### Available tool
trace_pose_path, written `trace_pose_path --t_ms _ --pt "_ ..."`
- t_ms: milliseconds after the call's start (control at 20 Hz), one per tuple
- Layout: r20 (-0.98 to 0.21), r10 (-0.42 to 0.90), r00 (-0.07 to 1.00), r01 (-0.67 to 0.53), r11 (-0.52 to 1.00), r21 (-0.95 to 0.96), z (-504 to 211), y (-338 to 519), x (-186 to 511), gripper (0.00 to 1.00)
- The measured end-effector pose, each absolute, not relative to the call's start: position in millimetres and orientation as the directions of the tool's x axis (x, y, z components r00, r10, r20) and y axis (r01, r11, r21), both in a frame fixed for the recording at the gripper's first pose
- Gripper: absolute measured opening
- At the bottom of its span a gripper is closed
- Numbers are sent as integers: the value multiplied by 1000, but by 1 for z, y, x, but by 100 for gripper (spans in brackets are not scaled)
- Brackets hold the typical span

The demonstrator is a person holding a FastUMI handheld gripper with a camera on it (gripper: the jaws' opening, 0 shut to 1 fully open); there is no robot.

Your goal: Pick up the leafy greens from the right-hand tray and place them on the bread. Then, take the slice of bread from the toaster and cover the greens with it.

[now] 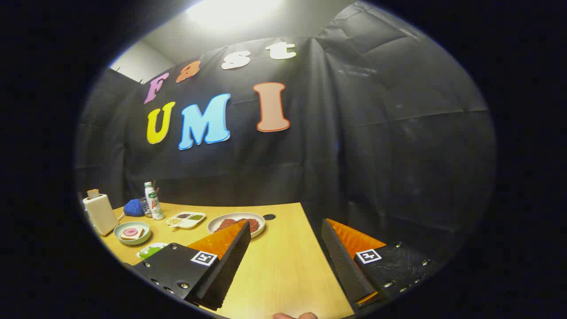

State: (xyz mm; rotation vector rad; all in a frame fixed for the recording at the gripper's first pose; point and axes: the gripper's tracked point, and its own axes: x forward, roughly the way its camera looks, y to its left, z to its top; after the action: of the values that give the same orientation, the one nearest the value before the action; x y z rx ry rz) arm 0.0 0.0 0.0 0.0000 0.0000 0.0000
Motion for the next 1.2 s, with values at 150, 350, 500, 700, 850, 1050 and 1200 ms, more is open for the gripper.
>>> trace_pose_path --t_ms 150,350,500,700,850,1050,1200 --pt "-21 14 1000 -14 1000 -6 -5 44 -22 98" --pt "-24 42 999 -42 999 0 -8 79 -33 98" --pt "-27 60 998 -60 998 -3 -9 99 -35 98" --pt "-49 100 994 -102 994 -30 -19 125 -36 98" --pt "-52 119 992 -119 993 -9 -19 138 -36 99" --pt "-79 135 988 -136 991 -13 -33 150 -32 98" --pt "-149 147 978 -147 989 9 -52 160 -30 98"
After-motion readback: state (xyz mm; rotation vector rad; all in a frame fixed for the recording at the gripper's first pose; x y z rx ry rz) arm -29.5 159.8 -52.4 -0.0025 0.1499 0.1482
